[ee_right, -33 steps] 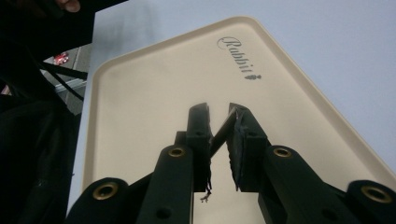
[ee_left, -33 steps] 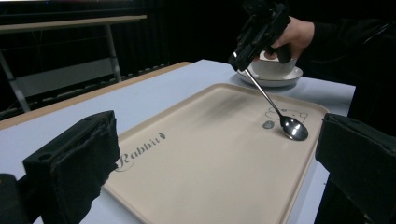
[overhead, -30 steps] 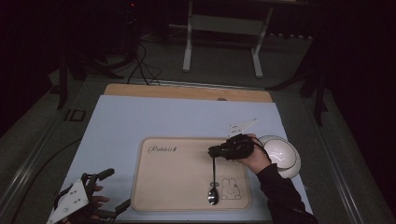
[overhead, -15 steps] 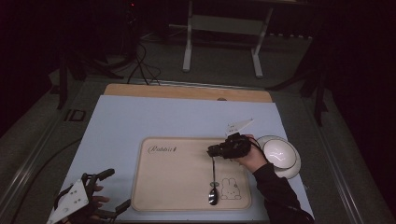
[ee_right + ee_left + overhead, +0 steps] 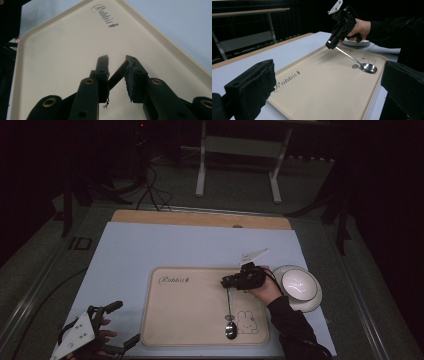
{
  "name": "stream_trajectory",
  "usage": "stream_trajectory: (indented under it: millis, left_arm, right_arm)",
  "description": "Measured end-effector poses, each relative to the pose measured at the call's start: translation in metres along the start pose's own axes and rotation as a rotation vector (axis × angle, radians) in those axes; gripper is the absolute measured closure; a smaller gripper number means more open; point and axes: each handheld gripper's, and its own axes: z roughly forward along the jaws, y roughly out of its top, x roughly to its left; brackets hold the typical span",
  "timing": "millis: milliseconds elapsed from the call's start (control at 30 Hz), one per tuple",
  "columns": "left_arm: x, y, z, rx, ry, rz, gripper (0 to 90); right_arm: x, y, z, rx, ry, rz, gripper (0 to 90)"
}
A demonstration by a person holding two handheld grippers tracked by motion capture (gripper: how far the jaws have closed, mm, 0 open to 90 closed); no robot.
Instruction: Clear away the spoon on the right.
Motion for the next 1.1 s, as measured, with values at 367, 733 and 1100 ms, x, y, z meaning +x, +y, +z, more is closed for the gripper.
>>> stream_trajectory:
  millis: [367, 733, 1100]
  left_arm:
    - [0.000, 0.000, 0.001, 0.000, -0.001, 0.004, 0.0]
    - [-0.001, 0.000, 0.000, 0.000, -0.001, 0.005, 0.0]
    - [-0.001, 0.000, 0.001, 0.002, -0.001, 0.006, 0.0]
  right_arm:
    - [-0.008, -0.008, 0.003, -0.017, -0.033, 0.065, 72.2]
    - [-0.016, -0.014, 0.009, 0.000, -0.069, 0.114, 70.0]
    - [-0.021, -0.019, 0.015, 0.023, -0.092, 0.145, 67.9]
